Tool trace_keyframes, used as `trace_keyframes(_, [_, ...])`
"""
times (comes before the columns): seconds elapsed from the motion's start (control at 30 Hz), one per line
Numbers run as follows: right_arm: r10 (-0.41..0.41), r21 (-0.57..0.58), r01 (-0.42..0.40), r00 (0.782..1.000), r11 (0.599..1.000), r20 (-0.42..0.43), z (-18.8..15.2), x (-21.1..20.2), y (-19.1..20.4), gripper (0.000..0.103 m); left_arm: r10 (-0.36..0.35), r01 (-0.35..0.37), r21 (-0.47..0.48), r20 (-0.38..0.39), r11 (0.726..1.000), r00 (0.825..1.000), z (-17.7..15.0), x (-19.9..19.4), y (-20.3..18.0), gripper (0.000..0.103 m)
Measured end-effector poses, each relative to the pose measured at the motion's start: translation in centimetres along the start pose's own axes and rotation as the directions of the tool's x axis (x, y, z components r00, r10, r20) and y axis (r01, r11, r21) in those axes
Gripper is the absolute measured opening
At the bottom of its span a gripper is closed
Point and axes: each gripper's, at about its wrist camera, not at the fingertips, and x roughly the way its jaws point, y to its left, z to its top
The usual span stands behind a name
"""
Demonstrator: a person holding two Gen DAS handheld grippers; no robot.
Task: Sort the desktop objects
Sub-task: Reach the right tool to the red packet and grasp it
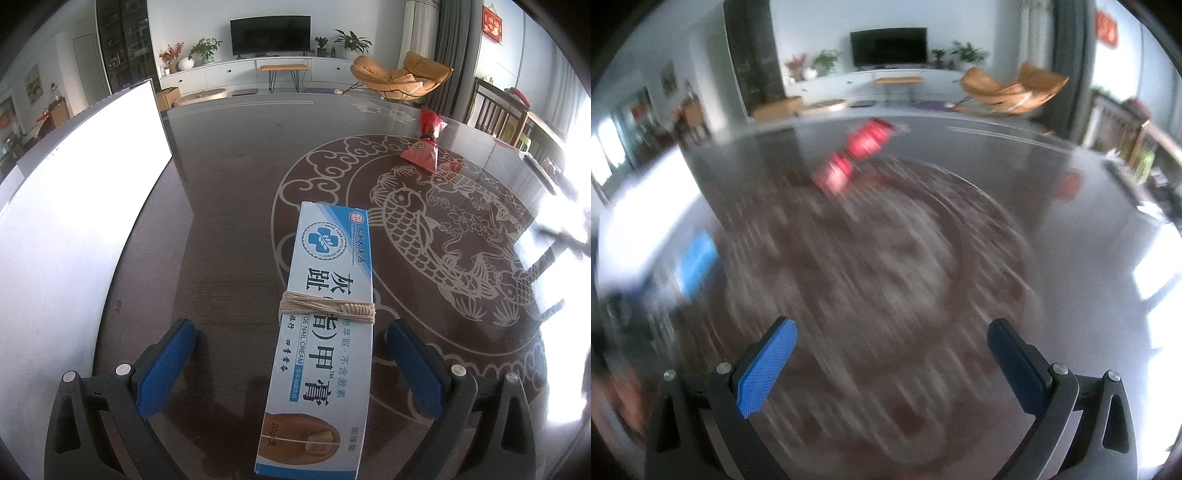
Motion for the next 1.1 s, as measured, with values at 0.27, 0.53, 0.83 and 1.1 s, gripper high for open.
trace_keyframes(0.27, [0.000,0.094,0.011,0.993,0.996,-0.116,10.9,11.0,2.5,0.103,0.000,0.000,0.000,0.000,1.000,1.000,0.0,0.0,0.0,0.103])
trace_keyframes(0.53, [-0.057,-0.013,0.056,0.991,0.998,-0.119,12.0,12.8,3.5,0.031,0.000,0.000,0.000,0.000,1.000,1.000,0.0,0.0,0.0,0.103])
trace_keyframes(0.83, [0.056,-0.158,-0.086,0.981,0.984,-0.185,3.6,5.7,3.1,0.028,0.002,-0.002,0.000,0.001,1.000,1.000,0.0,-0.1,-0.1,0.103])
trace_keyframes(1.1, [0.069,-0.223,-0.115,0.976,0.968,-0.206,-6.9,-3.5,1.5,0.028,-0.086,0.081,0.116,0.041,0.990,0.995,-0.9,-2.2,-0.9,0.043])
